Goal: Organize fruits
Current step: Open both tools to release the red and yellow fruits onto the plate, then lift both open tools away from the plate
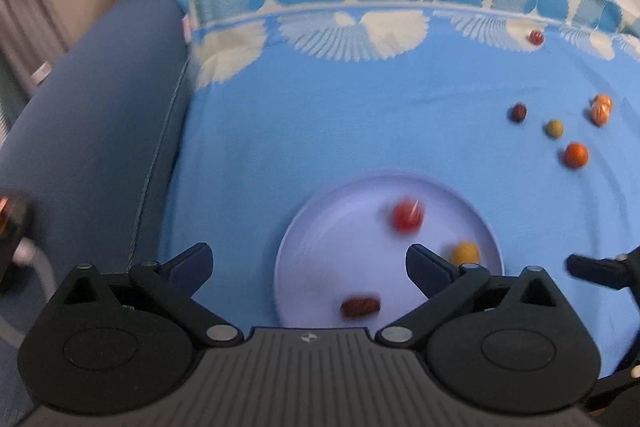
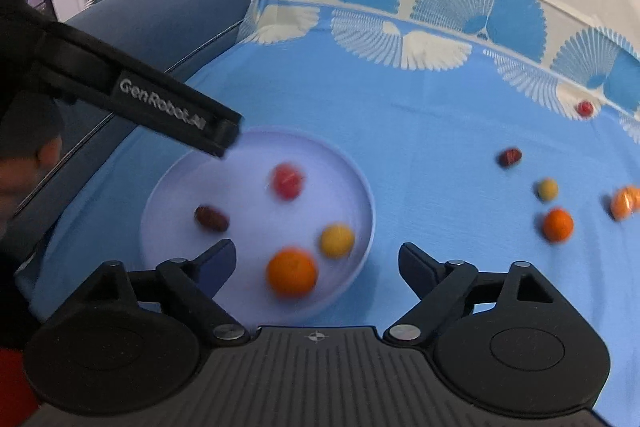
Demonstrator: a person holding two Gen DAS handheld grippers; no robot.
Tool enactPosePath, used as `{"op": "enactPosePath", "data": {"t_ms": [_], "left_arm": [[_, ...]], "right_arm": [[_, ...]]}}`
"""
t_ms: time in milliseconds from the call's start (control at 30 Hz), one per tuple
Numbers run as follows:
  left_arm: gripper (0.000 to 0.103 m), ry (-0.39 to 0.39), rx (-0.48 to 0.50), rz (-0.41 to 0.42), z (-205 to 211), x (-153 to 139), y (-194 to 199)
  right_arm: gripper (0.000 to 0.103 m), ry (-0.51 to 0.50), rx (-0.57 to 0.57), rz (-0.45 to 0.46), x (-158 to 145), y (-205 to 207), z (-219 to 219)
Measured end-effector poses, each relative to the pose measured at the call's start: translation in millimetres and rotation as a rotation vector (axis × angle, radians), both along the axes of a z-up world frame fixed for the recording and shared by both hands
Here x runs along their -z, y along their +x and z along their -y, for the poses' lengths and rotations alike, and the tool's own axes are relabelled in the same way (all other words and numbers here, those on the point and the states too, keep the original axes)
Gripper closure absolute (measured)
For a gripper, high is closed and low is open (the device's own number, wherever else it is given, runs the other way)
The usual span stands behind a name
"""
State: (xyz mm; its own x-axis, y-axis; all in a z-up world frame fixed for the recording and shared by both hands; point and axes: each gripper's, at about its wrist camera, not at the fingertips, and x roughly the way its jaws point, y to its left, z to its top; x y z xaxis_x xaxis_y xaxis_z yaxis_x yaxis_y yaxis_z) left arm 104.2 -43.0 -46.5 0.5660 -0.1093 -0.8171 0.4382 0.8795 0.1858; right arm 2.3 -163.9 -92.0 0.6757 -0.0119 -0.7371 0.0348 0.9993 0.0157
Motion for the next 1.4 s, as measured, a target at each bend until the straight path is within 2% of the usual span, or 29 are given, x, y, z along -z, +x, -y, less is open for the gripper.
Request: {"op": "enactPosePath", "data": {"t_ms": [133, 267, 400, 700, 967, 1200, 1400], "left_arm": [[0.0, 0.026, -0.095, -0.079, -21, -8, -26], [0.0, 0.002, -0.153, -0.101, -42, -19, -58], [0.0, 0.008, -0.145, -0.047, -53, -34, -85], [0.0, -0.039, -0.126, 0.029, -60, -62, -123], [0.0, -0.062, -0.112, 0.051, -61, -73, -133], [0.0, -0.047, -0.103, 0.049, -54, -74, -128], [0.0, -0.058, -0.069, 0.035, -31, -76, -121]], "right_arm": [[0.008, -0.006, 0.03, 0.019, -19, -32, -8], [0.004, 0.025, 0.106, 0.094, -50, -59, -11], [0.003, 0.025, 0.135, 0.16, -70, -84, -19], [0.001, -0.034, 0.093, 0.231, -92, -127, -46], [0.001, -0.061, 0.096, 0.277, -102, -143, -54], [0.001, -0.067, 0.121, 0.298, -107, -146, -47], [0.001, -0.067, 0.228, 0.336, -110, -154, -16]]}}
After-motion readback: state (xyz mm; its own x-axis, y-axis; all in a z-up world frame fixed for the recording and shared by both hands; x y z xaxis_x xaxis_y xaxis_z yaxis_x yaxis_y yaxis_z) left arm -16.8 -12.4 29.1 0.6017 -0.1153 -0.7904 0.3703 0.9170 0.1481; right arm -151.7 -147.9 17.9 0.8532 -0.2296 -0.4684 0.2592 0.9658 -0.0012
